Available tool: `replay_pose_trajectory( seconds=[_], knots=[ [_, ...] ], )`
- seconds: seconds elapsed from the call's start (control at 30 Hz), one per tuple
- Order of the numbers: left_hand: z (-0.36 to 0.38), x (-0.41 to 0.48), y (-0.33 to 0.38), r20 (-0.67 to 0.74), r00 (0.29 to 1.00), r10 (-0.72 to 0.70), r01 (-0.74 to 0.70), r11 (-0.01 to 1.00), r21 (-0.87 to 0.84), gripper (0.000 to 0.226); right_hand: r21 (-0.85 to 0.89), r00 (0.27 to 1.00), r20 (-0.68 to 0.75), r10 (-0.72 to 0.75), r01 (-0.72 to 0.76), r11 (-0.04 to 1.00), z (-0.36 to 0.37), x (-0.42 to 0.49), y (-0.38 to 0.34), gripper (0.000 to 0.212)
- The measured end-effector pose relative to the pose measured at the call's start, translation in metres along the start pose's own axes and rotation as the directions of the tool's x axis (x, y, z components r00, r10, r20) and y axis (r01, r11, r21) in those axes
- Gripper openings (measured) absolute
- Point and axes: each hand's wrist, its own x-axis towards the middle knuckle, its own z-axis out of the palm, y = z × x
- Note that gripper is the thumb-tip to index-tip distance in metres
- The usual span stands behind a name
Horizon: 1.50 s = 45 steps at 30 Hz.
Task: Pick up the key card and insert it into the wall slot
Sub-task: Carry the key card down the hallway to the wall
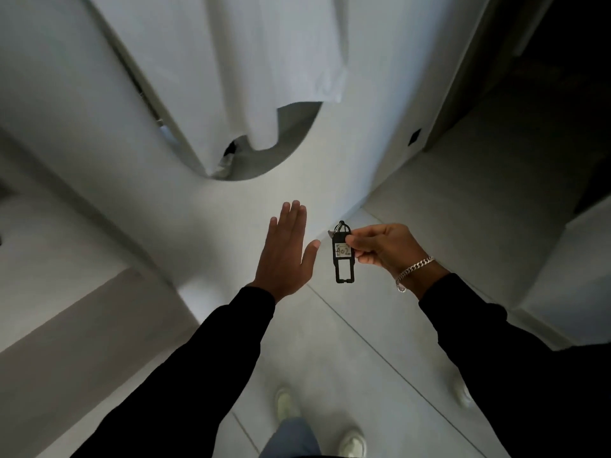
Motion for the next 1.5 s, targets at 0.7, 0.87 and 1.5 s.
replay_pose_trajectory(
  seconds=[0.7,0.87,1.5],
  knots=[
    [0.177,0.335,0.098,0.085,0.894,0.441,-0.427,0.893,-0.145,0.067,0.258,0.912,-0.409,0.032,0.082,0.963,-0.242,0.177,-0.059,0.019],
    [0.229,0.404,0.145,0.118,0.898,0.425,-0.410,0.903,-0.129,0.068,0.229,0.897,-0.441,0.038,0.072,0.971,-0.331,0.217,-0.078,0.010],
    [0.400,0.691,0.271,0.109,0.852,0.511,-0.487,0.853,-0.188,0.069,0.277,0.852,-0.514,0.097,0.058,0.959,-0.590,0.407,-0.164,0.008]
  ],
)
